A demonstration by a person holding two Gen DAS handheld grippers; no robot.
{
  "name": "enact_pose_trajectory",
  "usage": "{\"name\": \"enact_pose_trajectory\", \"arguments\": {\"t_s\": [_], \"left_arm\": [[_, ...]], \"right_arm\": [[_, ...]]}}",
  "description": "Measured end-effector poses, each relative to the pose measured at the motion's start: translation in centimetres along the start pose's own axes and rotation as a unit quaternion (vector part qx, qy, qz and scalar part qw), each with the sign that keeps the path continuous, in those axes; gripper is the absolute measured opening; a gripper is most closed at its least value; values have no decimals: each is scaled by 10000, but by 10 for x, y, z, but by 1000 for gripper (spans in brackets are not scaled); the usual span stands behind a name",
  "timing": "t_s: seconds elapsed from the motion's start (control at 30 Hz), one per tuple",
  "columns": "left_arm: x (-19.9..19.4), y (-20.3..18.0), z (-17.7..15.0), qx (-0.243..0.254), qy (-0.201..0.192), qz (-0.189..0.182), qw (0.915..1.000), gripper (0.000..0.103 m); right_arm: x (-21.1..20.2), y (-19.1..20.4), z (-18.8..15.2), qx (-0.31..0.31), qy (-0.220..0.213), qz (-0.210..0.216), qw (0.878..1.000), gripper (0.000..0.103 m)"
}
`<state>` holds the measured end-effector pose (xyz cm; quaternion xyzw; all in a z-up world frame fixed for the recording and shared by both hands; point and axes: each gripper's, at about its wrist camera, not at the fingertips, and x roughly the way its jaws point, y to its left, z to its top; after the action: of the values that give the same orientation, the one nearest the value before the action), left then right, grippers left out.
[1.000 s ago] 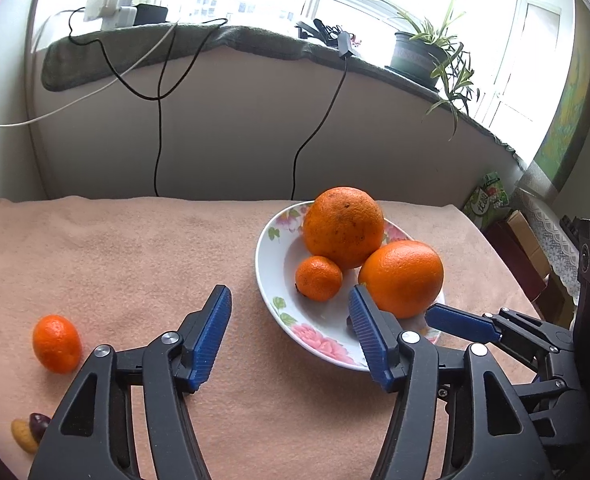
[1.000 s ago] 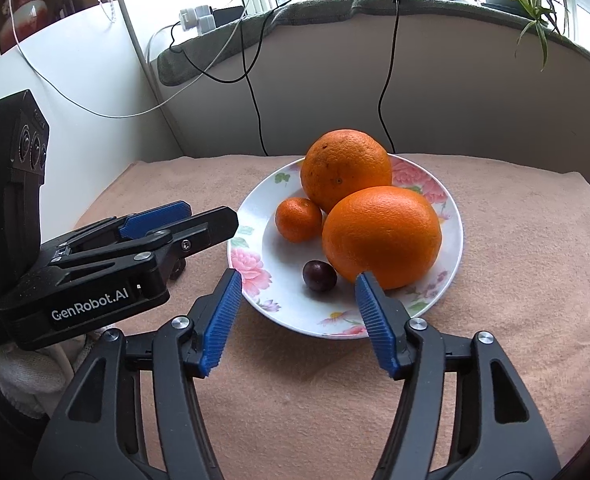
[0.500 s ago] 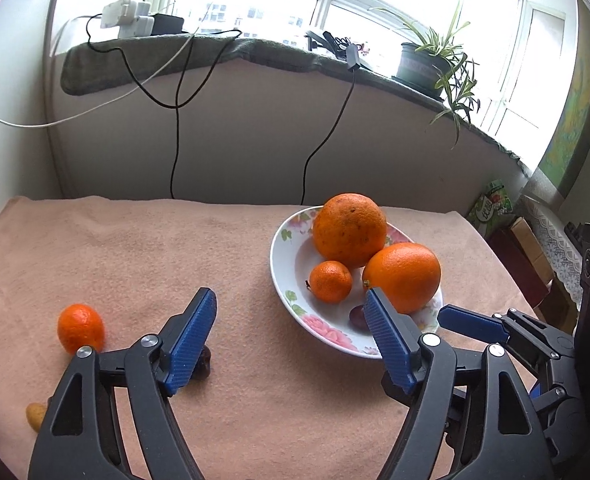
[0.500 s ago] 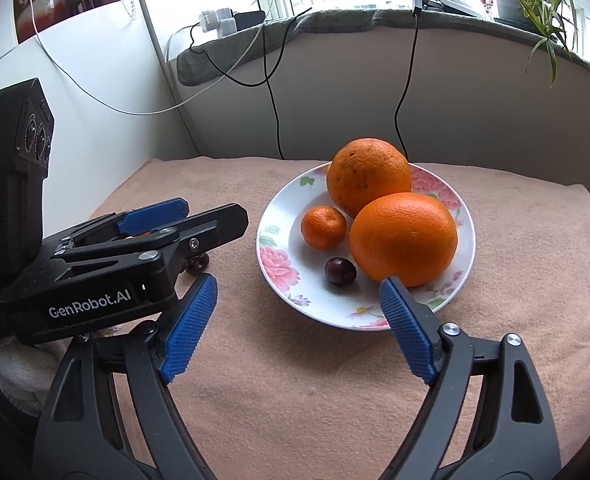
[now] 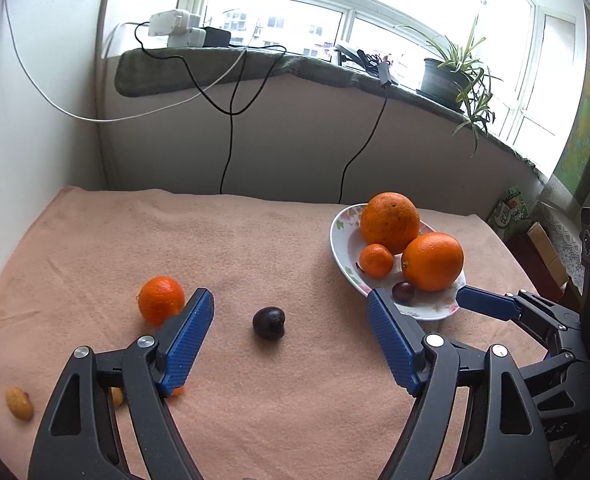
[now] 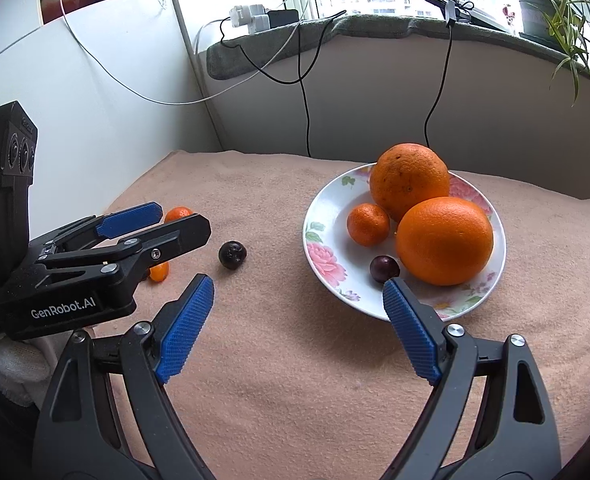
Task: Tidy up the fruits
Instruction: 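Withdraw both grippers from the plate toward the loose fruits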
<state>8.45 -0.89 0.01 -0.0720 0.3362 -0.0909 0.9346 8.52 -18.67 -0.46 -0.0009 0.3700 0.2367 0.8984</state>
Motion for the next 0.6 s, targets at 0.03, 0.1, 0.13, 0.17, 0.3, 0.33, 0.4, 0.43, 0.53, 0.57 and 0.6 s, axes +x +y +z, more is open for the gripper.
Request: {"name": "enact_pose_trajectory", "arguments": {"t_s": [0.03, 0.1, 0.13, 0.17, 0.3, 0.33, 0.4, 0.43, 0.53, 0.57, 0.6], "left_arm": [[-3, 4, -1, -27, -15, 25, 10000, 79], [-11, 12, -3, -48, -56, 74, 9999, 79], [-14, 17, -5, -58, -76, 111, 9999, 79], [-18, 22, -6, -91, -94, 158, 9998, 79], [-31, 46, -15, -240, -118, 346, 9990, 79], [-34, 52, -18, -283, -110, 401, 9987, 79], [-39, 64, -25, -376, -85, 505, 9980, 79], [-41, 70, -28, -420, -74, 553, 9976, 79], [-49, 84, -39, -536, -49, 673, 9963, 79], [-51, 88, -43, -569, -40, 706, 9959, 79], [-52, 93, -47, -616, -25, 735, 9954, 79]], "right_arm": [[-1, 1, 1, -9, -37, -23, 10000, 89], [-4, 3, 2, -32, -107, -15, 9999, 89], [-5, 4, 2, -44, -120, 12, 9999, 89], [-6, 6, 3, -64, -127, 28, 9999, 89], [-5, 17, 3, -258, -157, 146, 9994, 89], [-4, 20, 3, -320, -159, 186, 9992, 89], [0, 29, 2, -447, -148, 237, 9986, 89], [2, 33, 1, -500, -131, 260, 9983, 89], [10, 43, 0, -562, -71, 395, 9976, 89], [13, 47, 0, -570, -38, 425, 9975, 89], [17, 49, 0, -580, -3, 455, 9973, 89]]}}
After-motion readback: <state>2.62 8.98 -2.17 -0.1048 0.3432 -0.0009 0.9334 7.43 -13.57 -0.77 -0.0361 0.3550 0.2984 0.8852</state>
